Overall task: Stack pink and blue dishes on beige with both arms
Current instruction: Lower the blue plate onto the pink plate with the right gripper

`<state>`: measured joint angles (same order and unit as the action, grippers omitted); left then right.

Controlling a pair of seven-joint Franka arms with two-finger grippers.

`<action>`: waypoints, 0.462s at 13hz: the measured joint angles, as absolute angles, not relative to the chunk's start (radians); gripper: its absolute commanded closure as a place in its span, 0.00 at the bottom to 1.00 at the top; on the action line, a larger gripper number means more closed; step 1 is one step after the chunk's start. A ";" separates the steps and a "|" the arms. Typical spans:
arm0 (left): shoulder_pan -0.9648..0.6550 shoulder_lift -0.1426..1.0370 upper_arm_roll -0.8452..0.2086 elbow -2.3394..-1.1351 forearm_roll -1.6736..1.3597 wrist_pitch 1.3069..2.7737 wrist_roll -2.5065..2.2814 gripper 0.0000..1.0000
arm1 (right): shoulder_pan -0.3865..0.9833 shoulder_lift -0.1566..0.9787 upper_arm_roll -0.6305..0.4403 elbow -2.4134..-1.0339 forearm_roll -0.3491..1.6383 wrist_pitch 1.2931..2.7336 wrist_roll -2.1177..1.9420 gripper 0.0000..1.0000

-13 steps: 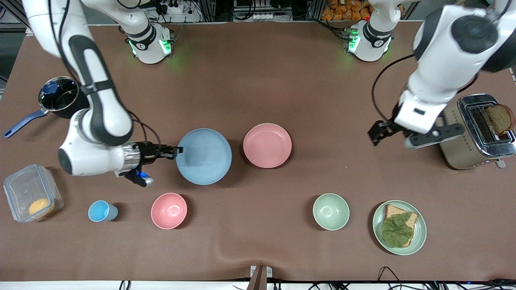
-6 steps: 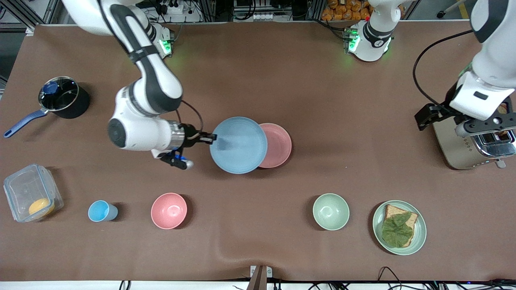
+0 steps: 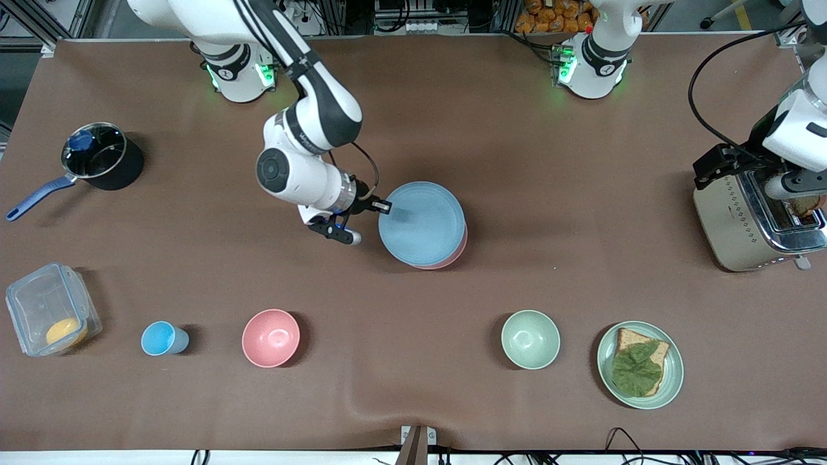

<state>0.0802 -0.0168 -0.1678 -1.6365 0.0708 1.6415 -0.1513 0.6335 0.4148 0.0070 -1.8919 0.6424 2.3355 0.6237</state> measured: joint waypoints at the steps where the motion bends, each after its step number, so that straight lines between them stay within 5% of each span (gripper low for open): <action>1: 0.059 -0.020 -0.150 -1.637 0.070 1.634 -0.147 0.00 | 0.653 0.418 0.007 -1.907 0.642 2.371 0.640 1.00; 6: 0.042 -0.019 -0.146 -1.652 0.069 1.631 -0.147 0.00 | 0.682 0.447 -0.004 -1.929 0.642 2.458 0.663 1.00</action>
<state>0.0417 -0.0187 -0.1462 -1.6516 0.0688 1.6310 -0.1471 0.6819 0.4473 -0.0037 -1.9292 0.6424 2.4579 0.6633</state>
